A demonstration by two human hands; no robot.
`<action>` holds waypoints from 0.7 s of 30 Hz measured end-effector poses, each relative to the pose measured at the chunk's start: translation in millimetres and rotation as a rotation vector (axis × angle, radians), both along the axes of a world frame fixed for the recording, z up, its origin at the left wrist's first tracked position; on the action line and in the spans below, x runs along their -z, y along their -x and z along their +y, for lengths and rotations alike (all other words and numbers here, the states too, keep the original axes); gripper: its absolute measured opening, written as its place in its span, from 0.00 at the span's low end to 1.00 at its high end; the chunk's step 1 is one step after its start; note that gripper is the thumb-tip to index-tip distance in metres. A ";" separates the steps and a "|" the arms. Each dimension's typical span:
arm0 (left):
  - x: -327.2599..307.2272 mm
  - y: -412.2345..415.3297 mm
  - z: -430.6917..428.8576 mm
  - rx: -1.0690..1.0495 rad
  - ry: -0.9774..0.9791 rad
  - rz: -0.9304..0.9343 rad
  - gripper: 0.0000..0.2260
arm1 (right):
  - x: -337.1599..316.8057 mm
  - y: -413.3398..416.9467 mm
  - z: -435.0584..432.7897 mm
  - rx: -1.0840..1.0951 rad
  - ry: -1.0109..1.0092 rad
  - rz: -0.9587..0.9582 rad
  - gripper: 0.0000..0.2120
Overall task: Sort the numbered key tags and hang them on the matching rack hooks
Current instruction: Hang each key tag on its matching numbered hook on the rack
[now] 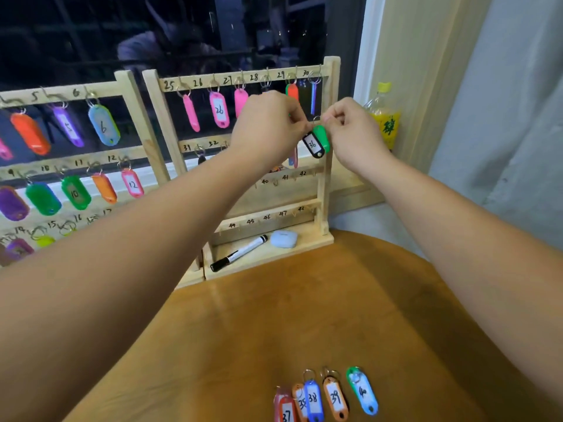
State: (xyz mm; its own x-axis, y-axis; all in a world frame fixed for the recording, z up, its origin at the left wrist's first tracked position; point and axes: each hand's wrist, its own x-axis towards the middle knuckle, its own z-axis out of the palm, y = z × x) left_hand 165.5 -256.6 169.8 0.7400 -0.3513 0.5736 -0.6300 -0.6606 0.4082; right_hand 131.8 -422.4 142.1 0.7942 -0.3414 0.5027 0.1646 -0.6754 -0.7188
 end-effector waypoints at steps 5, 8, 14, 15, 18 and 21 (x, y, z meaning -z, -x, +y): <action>-8.4 -7.5 -14.3 -0.077 -0.057 -0.050 0.07 | -2.6 -4.3 5.3 -0.027 -0.039 0.092 0.06; -11.8 -10.0 -21.9 -0.103 -0.124 -0.057 0.07 | -2.8 -3.2 6.6 -0.035 -0.065 0.102 0.10; -21.6 -10.9 -33.9 -0.145 -0.198 -0.044 0.07 | -4.0 -0.1 7.0 -0.013 -0.054 0.138 0.15; -22.3 -11.5 -35.0 -0.159 -0.220 -0.042 0.07 | -3.9 0.0 7.0 -0.020 -0.069 0.140 0.15; -23.4 -13.6 -34.4 -0.176 -0.256 0.000 0.07 | -3.0 1.1 5.7 -0.008 -0.117 0.129 0.09; -24.2 -16.2 -32.0 -0.176 -0.235 0.039 0.11 | 0.6 4.4 -0.5 0.022 -0.126 0.071 0.09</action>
State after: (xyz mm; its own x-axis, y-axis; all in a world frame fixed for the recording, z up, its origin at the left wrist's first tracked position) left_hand 181.7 -288.6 194.1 0.8212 -0.3355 0.4617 -0.4841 -0.8379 0.2522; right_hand 127.3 -423.0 141.4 0.8177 -0.4159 0.3980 0.0969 -0.5820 -0.8074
